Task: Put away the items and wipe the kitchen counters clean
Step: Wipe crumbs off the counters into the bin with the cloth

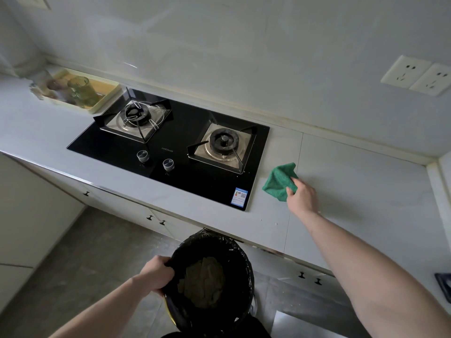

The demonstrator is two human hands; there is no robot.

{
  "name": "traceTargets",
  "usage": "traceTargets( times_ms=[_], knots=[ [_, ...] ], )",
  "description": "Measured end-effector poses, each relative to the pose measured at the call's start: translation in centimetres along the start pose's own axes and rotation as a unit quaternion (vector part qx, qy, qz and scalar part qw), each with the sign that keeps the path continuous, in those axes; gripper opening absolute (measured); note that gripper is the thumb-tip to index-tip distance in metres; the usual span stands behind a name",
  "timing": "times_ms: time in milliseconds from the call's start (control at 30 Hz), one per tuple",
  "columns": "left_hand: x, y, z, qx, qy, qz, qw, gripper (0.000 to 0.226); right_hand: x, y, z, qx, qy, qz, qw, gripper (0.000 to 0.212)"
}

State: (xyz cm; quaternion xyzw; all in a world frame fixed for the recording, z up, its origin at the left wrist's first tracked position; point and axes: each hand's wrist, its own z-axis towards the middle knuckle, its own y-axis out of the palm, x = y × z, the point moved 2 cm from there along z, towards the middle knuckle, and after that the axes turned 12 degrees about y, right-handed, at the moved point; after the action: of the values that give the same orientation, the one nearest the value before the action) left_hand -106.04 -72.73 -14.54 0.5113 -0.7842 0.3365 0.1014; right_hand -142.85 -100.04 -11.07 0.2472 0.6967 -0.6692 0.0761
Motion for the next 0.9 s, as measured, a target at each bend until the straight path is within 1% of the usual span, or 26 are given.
traceTargets(
  times_ms=[133, 167, 233, 300, 367, 400, 467, 533, 633, 767, 833, 900],
  knots=[
    [0.2, 0.6, 0.1, 0.012, -0.007, -0.011, 1.000, 0.041, 0.6, 3.3, -1.7, -0.129, 0.032, -0.082, 0.988, 0.047],
    [0.2, 0.8, 0.2, 0.013, -0.011, -0.013, 1.000, 0.041, 0.8, 4.0, -2.5, -0.143, 0.029, -0.099, 0.984, 0.049],
    [-0.1, 1.1, 0.5, 0.016, -0.017, -0.019, 1.000, 0.041, 0.9, 4.1, -3.5, -0.123, 0.016, -0.087, 0.988, 0.047],
    [-0.6, 1.6, 0.8, 0.019, -0.022, -0.025, 0.999, 0.040, 0.4, 3.0, -3.6, -0.077, 0.019, -0.019, 0.997, 0.042],
    [-1.3, 2.0, 0.9, 0.019, -0.032, -0.025, 0.999, 0.039, -0.5, 1.7, -3.8, -0.017, 0.006, 0.067, 0.998, 0.040],
    [-1.8, 2.3, 1.1, 0.019, -0.041, -0.025, 0.999, 0.038, -1.1, 1.4, -4.0, 0.000, -0.016, 0.108, 0.994, 0.040],
    [-2.6, 2.7, 1.5, 0.014, -0.048, -0.022, 0.999, 0.036, -2.6, 1.1, -5.0, 0.007, -0.077, 0.175, 0.982, 0.040],
    [-3.6, 3.1, 2.0, 0.015, -0.056, -0.017, 0.998, 0.034, -4.4, 1.3, -6.3, -0.008, -0.136, 0.214, 0.967, 0.041],
    [-5.7, 4.3, 3.3, 0.026, -0.073, -0.014, 0.997, 0.033, -7.2, 2.1, -8.9, -0.068, -0.195, 0.241, 0.948, 0.044],
    [-8.5, 5.5, 6.1, 0.046, -0.076, -0.012, 0.996, 0.031, -9.0, 3.6, -13.0, -0.106, -0.275, 0.228, 0.928, 0.049],
    [-10.2, 6.1, 7.5, 0.048, -0.079, -0.018, 0.996, 0.033, -8.6, 4.6, -15.2, -0.122, -0.283, 0.218, 0.926, 0.051],
    [-12.5, 6.7, 9.1, 0.048, -0.079, -0.021, 0.995, 0.033, -7.6, 6.0, -17.8, -0.136, -0.271, 0.220, 0.927, 0.052]
  ],
)
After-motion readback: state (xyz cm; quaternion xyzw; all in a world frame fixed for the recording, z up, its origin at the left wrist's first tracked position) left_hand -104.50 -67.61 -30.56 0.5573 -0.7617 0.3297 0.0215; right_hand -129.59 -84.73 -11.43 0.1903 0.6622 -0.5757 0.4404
